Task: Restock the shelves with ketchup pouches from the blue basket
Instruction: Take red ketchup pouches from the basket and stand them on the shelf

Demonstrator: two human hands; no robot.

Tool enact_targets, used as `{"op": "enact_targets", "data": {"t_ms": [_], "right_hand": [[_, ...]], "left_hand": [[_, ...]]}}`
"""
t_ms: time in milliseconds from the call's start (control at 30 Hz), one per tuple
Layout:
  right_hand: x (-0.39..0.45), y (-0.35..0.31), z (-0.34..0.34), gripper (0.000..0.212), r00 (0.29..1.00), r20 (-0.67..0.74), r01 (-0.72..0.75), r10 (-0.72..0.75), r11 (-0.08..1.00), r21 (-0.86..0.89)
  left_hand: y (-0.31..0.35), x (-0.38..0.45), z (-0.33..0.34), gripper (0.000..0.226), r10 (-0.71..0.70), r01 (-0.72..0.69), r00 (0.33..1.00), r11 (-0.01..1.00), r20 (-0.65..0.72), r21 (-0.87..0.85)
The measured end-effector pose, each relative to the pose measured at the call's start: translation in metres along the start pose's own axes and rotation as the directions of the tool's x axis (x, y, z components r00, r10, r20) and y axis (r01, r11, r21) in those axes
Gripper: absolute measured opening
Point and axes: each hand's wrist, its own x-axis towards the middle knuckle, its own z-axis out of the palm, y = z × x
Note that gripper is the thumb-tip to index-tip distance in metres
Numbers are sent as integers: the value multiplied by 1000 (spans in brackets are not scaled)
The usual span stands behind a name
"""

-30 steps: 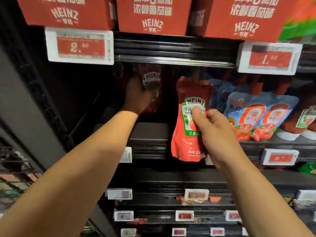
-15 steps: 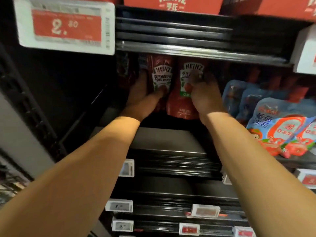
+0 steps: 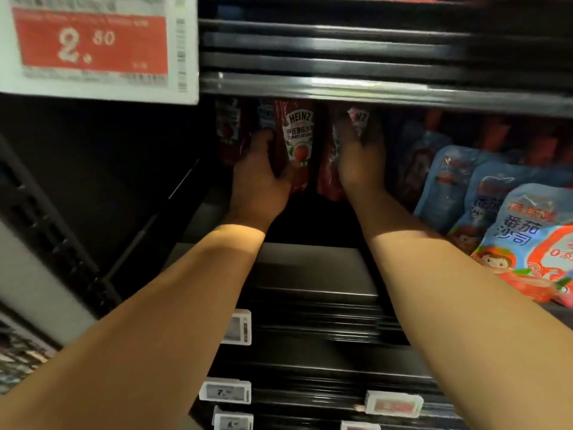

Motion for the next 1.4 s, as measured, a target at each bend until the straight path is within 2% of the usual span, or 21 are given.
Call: {"op": "enact_targets", "data": {"t_ms": [67, 167, 233, 300, 367, 467, 567, 633, 733, 867, 967, 1067, 1233, 1333, 1400], "right_hand": [[-5, 9, -2, 84, 998, 21, 60, -59, 998, -31], [2, 20, -3, 94, 993, 67, 110, -100, 981, -160], [5, 22, -4, 98, 995, 69, 86, -70, 961, -264], [6, 24, -5, 102, 999, 37, 33, -21, 934, -355], [6, 23, -6, 102, 999, -12, 43, -53, 907, -419], [6, 24, -6, 96, 979, -58, 145, -195, 869, -472], [6, 27, -5, 87, 958, -80, 194, -275, 830, -523], [6, 27, -5, 84, 965, -71, 177, -252, 828, -532], [8, 29, -6, 83, 980, -75, 115, -184, 833, -541], [6, 32, -5, 85, 994, 0, 92, -110, 831, -548], [2, 33, -6, 92, 997, 51, 71, -51, 827, -558], [-1, 33, -6, 92, 999, 35, 53, -40, 801, -596], [2, 35, -6, 77, 1000, -7, -27, 28, 835, -549], [-1, 33, -7, 86, 1000, 9, 28, -29, 787, -616], [-2, 33, -7, 87, 999, 9, 48, -53, 792, -609]], "left_hand": [[1, 0, 1, 48, 22, -21, 1000, 998, -10, 57], [6, 0, 3, 58, 20, -28, 999, 982, 46, 186], [11, 0, 7, 65, 16, -39, 995, 968, 94, 250], [17, 1, 14, 63, 54, -82, 993, 955, 104, 287], [22, 4, 21, 60, 67, -100, 991, 947, 118, 306], [22, 8, 29, 62, 22, -55, 994, 951, 111, 306], [20, 8, 32, 62, 98, -117, 992, 941, 74, 317], [21, 8, 34, 60, 140, -180, 981, 911, 132, 370], [19, 10, 37, 66, 110, -202, 962, 905, 251, 374], [16, 12, 37, 45, 96, -223, 925, 921, 368, 319], [15, 14, 37, 45, 61, -183, 932, 930, 358, 318], [14, 15, 38, 45, 35, -170, 931, 923, 365, 346], [15, 15, 36, 47, -4, -148, 936, 904, 353, 402], [16, 13, 35, 45, -57, -93, 950, 887, 308, 451], [16, 14, 35, 44, -107, -49, 952, 870, 286, 491]]}}
